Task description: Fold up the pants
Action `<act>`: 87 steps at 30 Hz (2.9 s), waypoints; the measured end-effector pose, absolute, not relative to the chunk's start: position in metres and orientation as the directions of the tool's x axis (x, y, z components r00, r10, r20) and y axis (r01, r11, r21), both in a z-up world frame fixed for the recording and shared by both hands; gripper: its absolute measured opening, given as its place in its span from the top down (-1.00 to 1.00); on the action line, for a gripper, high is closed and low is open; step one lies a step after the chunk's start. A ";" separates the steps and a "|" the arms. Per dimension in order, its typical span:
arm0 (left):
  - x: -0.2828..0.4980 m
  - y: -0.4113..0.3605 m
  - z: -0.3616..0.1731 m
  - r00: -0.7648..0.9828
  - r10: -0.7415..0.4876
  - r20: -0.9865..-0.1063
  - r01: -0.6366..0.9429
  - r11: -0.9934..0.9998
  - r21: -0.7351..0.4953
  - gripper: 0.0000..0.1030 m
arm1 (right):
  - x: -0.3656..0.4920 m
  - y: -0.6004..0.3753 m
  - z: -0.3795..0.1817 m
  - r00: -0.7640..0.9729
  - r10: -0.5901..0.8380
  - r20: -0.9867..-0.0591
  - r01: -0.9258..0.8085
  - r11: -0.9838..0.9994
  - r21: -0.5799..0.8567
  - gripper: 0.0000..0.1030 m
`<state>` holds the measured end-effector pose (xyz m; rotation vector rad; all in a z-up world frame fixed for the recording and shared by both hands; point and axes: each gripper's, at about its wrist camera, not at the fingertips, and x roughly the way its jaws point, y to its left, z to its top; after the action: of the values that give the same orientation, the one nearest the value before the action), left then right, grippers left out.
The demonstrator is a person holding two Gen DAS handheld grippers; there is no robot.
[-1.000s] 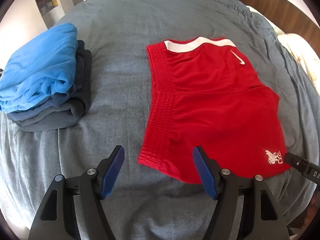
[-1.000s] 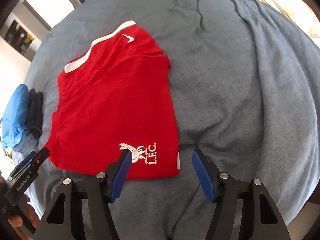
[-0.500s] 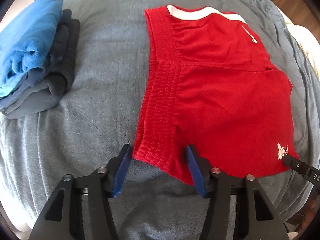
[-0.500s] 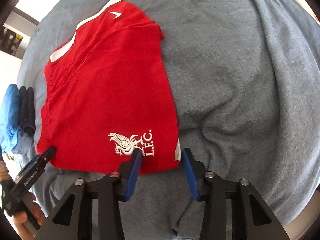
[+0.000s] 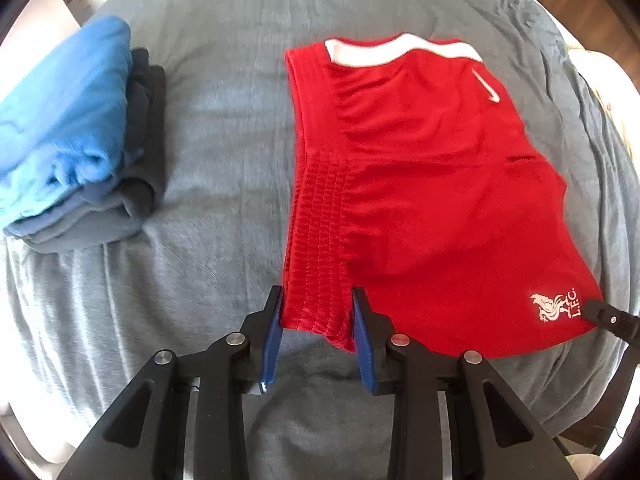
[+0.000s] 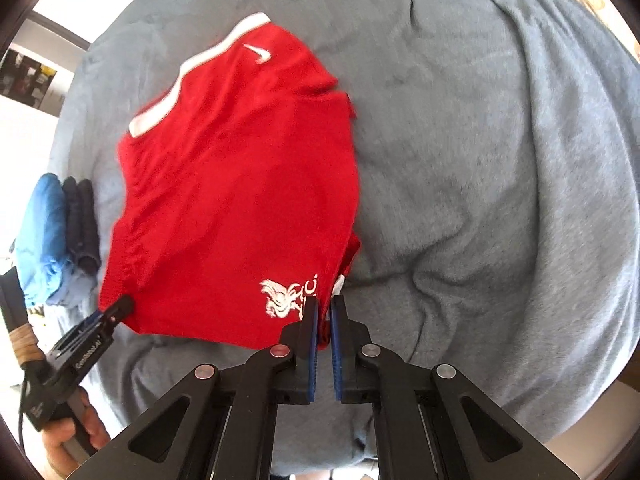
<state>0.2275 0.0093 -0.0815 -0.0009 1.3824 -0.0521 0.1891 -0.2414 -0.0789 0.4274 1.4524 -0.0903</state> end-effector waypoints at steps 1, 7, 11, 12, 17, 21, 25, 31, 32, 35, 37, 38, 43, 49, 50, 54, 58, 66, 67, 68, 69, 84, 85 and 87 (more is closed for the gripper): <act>0.229 0.009 -0.076 0.188 -0.040 -0.981 0.037 0.999 -0.033 0.38 | 0.189 -0.243 -0.072 0.136 0.197 -0.971 0.314 0.921 0.231 0.87; 0.235 0.004 -0.045 0.206 -0.047 -0.977 0.040 0.998 -0.040 0.38 | 0.209 -0.245 -0.033 0.191 0.191 -0.963 0.298 0.923 0.242 0.87; 0.246 0.004 -0.030 0.215 -0.044 -0.976 0.024 0.999 -0.040 0.38 | 0.228 -0.250 -0.011 0.227 0.181 -0.957 0.300 0.922 0.246 0.87; 0.253 0.004 -0.028 0.221 -0.045 -0.974 0.015 0.999 -0.043 0.38 | 0.234 -0.250 -0.008 0.233 0.179 -0.956 0.300 0.922 0.246 0.87; 0.278 0.009 -0.021 0.232 -0.046 -0.972 -0.026 0.998 -0.053 0.38 | 0.267 -0.249 0.009 0.276 0.163 -0.947 0.269 0.933 0.238 0.87; 0.301 0.011 -0.024 0.231 -0.061 -0.971 -0.052 0.996 -0.074 0.38 | 0.302 -0.248 0.013 0.310 0.151 -0.939 0.245 0.941 0.232 0.87; 0.325 0.013 -0.031 0.239 -0.067 -0.969 -0.069 0.994 -0.086 0.38 | 0.331 -0.250 0.005 0.338 0.150 -0.929 0.244 0.939 0.241 0.87; 0.363 0.013 -0.045 0.264 -0.068 -0.962 -0.061 0.994 -0.087 0.38 | 0.370 -0.253 -0.017 0.358 0.149 -0.922 0.262 0.932 0.252 0.87; 0.367 0.013 -0.047 0.268 -0.067 -0.961 -0.057 0.995 -0.085 0.38 | 0.376 -0.254 -0.022 0.357 0.149 -0.922 0.266 0.930 0.253 0.87; 0.382 0.012 -0.056 0.272 -0.068 -0.960 -0.048 0.995 -0.084 0.38 | 0.393 -0.256 -0.034 0.349 0.158 -0.923 0.265 0.929 0.260 0.87; 0.391 0.013 -0.062 0.273 -0.069 -0.960 -0.049 0.995 -0.085 0.38 | 0.405 -0.256 -0.044 0.343 0.162 -0.925 0.258 0.931 0.259 0.87; 0.395 0.013 -0.065 0.273 -0.071 -0.959 -0.049 0.995 -0.087 0.38 | 0.411 -0.256 -0.048 0.337 0.155 -0.929 0.263 0.932 0.251 0.87; 0.411 0.017 -0.084 0.245 -0.083 -0.966 -0.059 0.993 -0.100 0.37 | 0.437 -0.253 -0.066 0.328 0.145 -0.933 0.240 0.943 0.230 0.87; 0.418 0.018 -0.091 0.253 -0.049 -0.966 -0.053 0.997 -0.064 -0.05 | 0.460 -0.248 -0.086 0.315 0.155 -0.936 0.218 0.948 0.231 0.86; 0.418 0.019 -0.090 0.264 -0.043 -0.964 -0.048 0.997 -0.057 -0.11 | 0.463 -0.247 -0.089 0.312 0.160 -0.937 0.220 0.947 0.235 0.86; 0.415 0.023 -0.078 0.312 -0.041 -0.949 -0.045 0.997 -0.058 -0.24 | 0.471 -0.243 -0.091 0.334 0.148 -0.931 0.214 0.950 0.227 0.42; 0.406 0.030 -0.066 0.370 -0.022 -0.929 -0.055 0.997 -0.046 -0.29 | 0.466 -0.237 -0.077 0.401 0.088 -0.912 0.172 0.970 0.169 0.19; 0.379 0.023 -0.063 0.415 -0.046 -0.909 0.054 0.998 -0.026 -0.29 | 0.448 -0.226 -0.081 0.384 0.173 -0.907 0.021 0.980 0.196 0.19; 0.377 0.022 -0.065 0.418 -0.048 -0.907 0.060 0.998 -0.025 -0.29 | 0.446 -0.225 -0.085 0.376 0.178 -0.909 0.004 0.981 0.193 0.19; 0.375 0.022 -0.067 0.422 -0.052 -0.905 0.066 0.997 -0.026 -0.28 | 0.445 -0.225 -0.087 0.372 0.180 -0.910 -0.005 0.981 0.192 0.19; 0.373 0.022 -0.067 0.429 -0.053 -0.902 0.067 0.997 -0.026 -0.28 | 0.444 -0.225 -0.090 0.369 0.181 -0.912 -0.014 0.982 0.190 0.19; 0.383 0.022 -0.093 0.424 -0.058 -0.904 0.037 0.998 -0.047 -0.17 | 0.435 -0.233 -0.108 0.381 0.162 -0.910 0.005 0.984 0.178 0.20; 0.383 0.022 -0.094 0.422 -0.057 -0.905 0.038 0.998 -0.045 -0.17 | 0.436 -0.233 -0.110 0.380 0.162 -0.910 0.005 0.984 0.178 0.20; 0.384 0.021 -0.096 0.422 -0.053 -0.905 0.043 0.998 -0.039 -0.17 | 0.438 -0.234 -0.114 0.381 0.154 -0.912 0.010 0.985 0.171 0.21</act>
<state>0.3844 0.0213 -0.0961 -0.0103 1.1338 -0.0601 0.4376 -0.2339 -0.1137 0.1571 1.1777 0.0929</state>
